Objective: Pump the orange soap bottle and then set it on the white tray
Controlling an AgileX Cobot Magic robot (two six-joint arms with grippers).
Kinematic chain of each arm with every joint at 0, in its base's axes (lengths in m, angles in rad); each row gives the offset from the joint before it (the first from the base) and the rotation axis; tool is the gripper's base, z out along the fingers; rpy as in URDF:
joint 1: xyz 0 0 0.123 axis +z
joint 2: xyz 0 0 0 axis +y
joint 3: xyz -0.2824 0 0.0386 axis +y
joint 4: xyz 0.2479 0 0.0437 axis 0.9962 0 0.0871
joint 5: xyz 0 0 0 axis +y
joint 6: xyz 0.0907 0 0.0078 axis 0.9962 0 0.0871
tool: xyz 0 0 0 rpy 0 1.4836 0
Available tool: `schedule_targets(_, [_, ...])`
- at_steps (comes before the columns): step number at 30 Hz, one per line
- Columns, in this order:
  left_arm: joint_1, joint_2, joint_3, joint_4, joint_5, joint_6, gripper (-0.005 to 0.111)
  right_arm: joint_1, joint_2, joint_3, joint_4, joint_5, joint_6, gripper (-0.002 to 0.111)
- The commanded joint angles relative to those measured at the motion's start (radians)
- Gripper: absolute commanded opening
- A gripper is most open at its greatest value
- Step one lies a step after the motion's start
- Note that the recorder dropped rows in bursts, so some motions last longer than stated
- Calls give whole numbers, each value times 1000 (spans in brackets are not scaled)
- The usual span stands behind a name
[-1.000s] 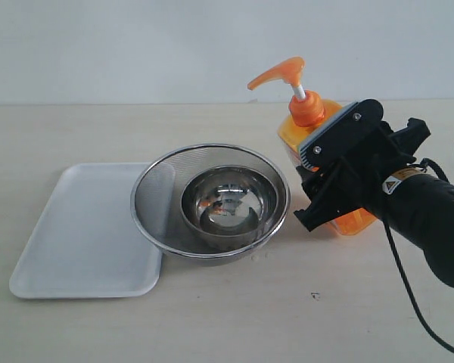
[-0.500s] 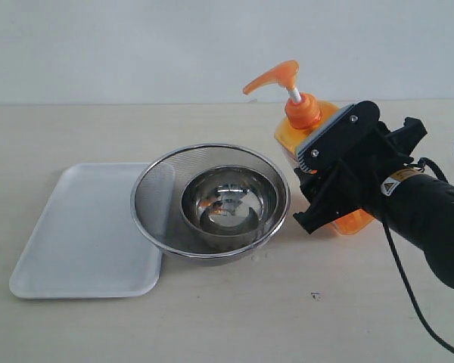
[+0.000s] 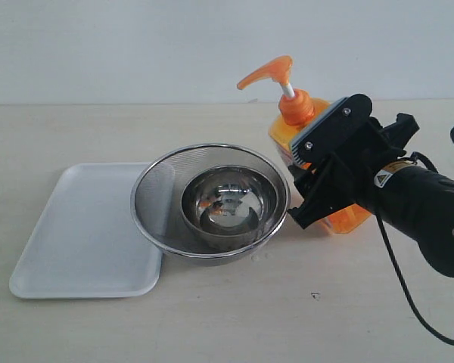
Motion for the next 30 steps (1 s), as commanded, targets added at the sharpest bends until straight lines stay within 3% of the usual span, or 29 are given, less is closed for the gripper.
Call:
schedule_targets(1, [3, 87, -34, -144, 82, 157, 5, -1, 7, -5, -14, 14, -10, 0])
schedule_targets(14, [3, 301, -154, -159, 264, 248, 5, -1, 81, -5, -14, -43, 4, 0])
schedule_targets(22, [3, 422, -187, -277, 401, 412, 5, -1, 81, -5, -17, -43, 8, 0])
schedule_targets(30, [3, 538, -285, -273, 467, 415, 5, -1, 81, -5, -17, -32, 8, 0])
